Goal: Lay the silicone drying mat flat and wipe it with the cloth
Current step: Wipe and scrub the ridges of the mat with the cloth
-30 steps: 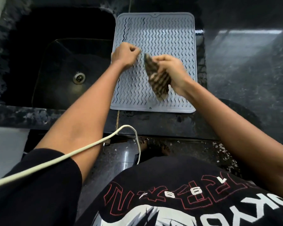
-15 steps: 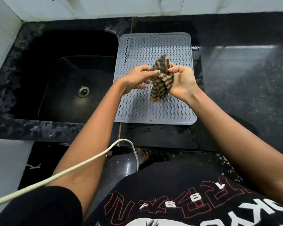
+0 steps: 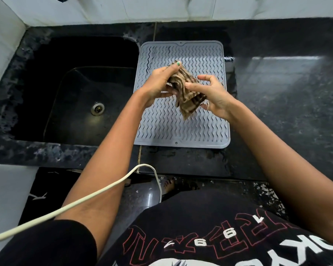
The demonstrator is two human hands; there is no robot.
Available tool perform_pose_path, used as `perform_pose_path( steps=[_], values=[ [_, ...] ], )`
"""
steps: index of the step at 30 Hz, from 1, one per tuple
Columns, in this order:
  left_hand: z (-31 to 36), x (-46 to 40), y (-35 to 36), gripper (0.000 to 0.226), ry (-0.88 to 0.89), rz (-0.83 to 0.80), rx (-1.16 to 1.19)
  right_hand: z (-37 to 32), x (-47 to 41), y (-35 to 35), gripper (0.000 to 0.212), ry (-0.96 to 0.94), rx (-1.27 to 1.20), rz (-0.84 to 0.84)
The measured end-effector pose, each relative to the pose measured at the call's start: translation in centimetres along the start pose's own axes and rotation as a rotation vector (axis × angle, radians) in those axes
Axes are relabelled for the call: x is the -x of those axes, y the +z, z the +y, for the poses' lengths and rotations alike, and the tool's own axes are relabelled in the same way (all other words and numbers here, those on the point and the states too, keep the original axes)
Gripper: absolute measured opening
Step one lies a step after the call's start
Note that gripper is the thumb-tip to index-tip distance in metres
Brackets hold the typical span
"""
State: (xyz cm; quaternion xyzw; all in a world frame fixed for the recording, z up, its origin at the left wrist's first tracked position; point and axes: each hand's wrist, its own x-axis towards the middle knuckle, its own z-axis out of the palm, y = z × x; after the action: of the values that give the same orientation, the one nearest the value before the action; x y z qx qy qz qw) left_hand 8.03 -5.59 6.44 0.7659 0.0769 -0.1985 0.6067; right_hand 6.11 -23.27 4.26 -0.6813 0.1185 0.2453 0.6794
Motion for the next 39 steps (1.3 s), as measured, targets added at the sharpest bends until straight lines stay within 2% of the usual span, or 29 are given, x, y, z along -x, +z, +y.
perform_pose_path(
  steps=[2,5,8,11,13,15,16,19,21,23,25,29,31,33,34,37,39],
  values=[
    [0.0,0.1,-0.2,0.03,-0.009,0.009,0.076,0.0,-0.1,-0.5,0.054,0.027,0.005,-0.054],
    [-0.2,0.4,-0.7,0.028,-0.028,-0.019,0.198,-0.5,0.2,-1.1,0.03,0.075,0.041,-0.188],
    [-0.7,0.7,-1.1,0.028,-0.057,-0.066,0.242,-0.9,0.0,-1.8,0.036,0.082,0.007,-0.211],
    [-1.4,0.9,-1.3,0.032,-0.138,-0.023,0.164,-1.4,-0.2,-1.6,0.031,0.038,-0.109,-0.2],
    [-1.9,1.0,-1.5,0.03,-0.174,0.028,-0.018,-1.9,0.0,-1.2,0.025,-0.025,-0.108,-0.126],
    [-2.1,1.2,-1.8,0.037,-0.154,-0.003,-0.15,-2.8,0.3,-0.9,0.023,-0.119,0.021,-0.079],
    [-1.9,1.3,-2.0,0.049,-0.117,-0.047,-0.167,-3.5,0.5,-0.8,0.024,-0.161,0.13,-0.087],
    [-0.8,1.4,-2.2,0.078,0.044,-0.235,-0.193,-5.6,1.0,-0.7,0.031,-0.219,0.474,-0.249],
    [0.3,1.5,-2.0,0.077,0.072,-0.333,-0.256,-6.6,1.0,-0.5,0.04,-0.197,0.556,-0.361],
    [1.1,1.6,-1.6,0.055,0.058,-0.356,-0.302,-7.3,0.9,-0.4,0.048,-0.183,0.539,-0.395],
    [1.3,1.5,-1.2,0.033,0.074,-0.296,-0.239,-7.3,0.8,-0.3,0.052,-0.23,0.519,-0.299],
    [0.6,0.3,-0.5,0.03,0.06,-0.09,-0.009,-4.6,0.8,1.2,0.04,-0.54,0.53,0.247],
    [0.2,-0.5,-0.2,0.024,0.052,0.03,0.072,-3.3,0.3,2.4,0.029,-0.607,0.604,0.382],
    [0.4,-1.2,0.1,0.021,0.045,0.104,0.089,-2.6,-0.4,3.6,0.033,-0.535,0.628,0.274],
    [0.7,-1.5,0.1,0.025,0.027,0.092,0.111,-2.3,-1.0,4.2,0.04,-0.481,0.613,0.188],
    [1.0,-2.6,-0.8,0.058,-0.053,-0.101,0.258,-2.0,-2.2,5.2,0.063,-0.358,0.426,0.102],
    [0.9,-3.7,-2.0,0.068,-0.059,-0.18,0.263,-2.3,-3.3,4.9,0.062,-0.32,0.248,0.103]
  ],
)
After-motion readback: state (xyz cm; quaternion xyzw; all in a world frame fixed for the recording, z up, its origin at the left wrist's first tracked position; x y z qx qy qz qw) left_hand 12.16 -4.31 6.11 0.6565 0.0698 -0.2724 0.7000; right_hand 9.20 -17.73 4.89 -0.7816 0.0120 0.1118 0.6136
